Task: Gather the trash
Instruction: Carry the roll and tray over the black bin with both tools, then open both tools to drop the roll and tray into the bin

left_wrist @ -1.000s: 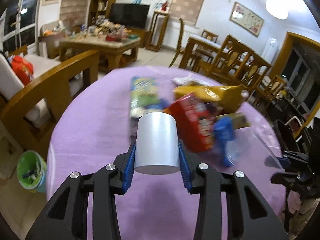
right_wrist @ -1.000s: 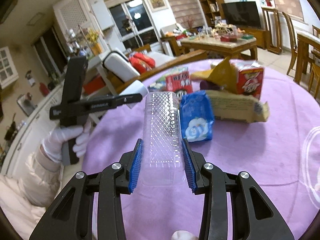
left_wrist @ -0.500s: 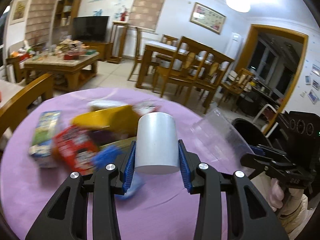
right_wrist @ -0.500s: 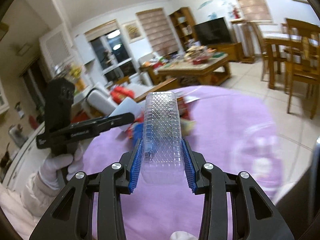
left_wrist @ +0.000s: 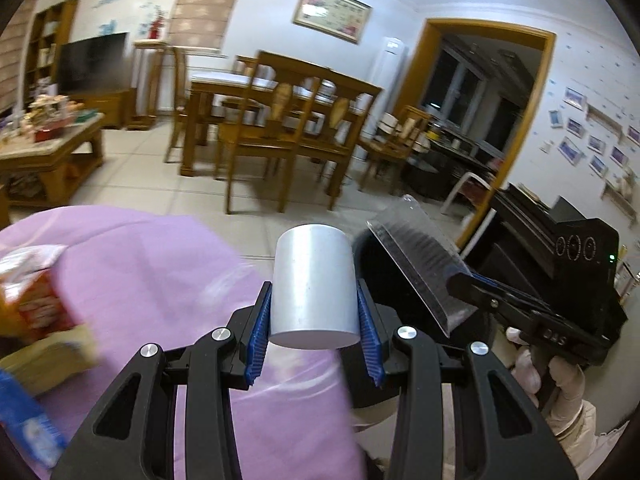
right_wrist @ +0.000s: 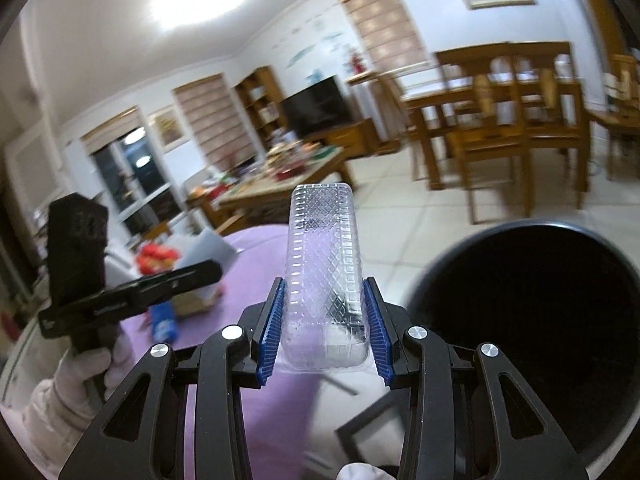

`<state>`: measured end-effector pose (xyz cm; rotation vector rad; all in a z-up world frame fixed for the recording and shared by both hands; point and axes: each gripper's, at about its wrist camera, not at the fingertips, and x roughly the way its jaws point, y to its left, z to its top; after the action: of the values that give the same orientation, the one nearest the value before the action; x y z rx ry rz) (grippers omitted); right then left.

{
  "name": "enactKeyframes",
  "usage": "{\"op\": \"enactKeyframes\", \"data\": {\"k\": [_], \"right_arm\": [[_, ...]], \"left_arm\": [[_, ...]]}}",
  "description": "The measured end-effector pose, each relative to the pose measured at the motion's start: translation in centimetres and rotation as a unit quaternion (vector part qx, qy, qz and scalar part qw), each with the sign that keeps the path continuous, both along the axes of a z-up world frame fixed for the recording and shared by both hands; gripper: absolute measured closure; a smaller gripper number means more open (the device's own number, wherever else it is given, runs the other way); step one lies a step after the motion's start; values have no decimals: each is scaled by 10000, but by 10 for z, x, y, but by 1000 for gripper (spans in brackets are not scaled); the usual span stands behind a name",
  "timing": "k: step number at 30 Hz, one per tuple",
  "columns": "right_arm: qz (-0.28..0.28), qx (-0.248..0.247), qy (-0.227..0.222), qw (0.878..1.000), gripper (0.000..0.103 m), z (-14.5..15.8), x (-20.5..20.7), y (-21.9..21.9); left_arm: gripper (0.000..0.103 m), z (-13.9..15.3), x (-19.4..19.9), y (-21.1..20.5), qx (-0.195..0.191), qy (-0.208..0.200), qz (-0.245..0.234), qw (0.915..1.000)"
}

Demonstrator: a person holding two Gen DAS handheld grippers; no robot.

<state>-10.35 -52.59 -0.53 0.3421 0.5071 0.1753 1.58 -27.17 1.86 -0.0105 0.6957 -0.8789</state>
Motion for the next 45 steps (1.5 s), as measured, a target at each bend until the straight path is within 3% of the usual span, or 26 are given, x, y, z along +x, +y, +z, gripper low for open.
{"op": "enactKeyframes", "data": {"k": [11,18,26,45], "right_arm": [[-1521,-322,328,9873,64,-54,-42,-105],[-1798,-420,642,9807,64,-83,-38,-114],[-1912,-539,775,9770,63,-94,-17,-114],[-1957,-712,803,9748,62,-90,-6,-107]], "left_arm": [[64,-37,-19,-118,272,184,-983,9946],[64,-55,-29,-157,662,231,-1314,9888],[64,-72,-31,-173,1086,303,-1395,9838],[63,-72,-44,-187,1271,-58,-1489,9806]]}}
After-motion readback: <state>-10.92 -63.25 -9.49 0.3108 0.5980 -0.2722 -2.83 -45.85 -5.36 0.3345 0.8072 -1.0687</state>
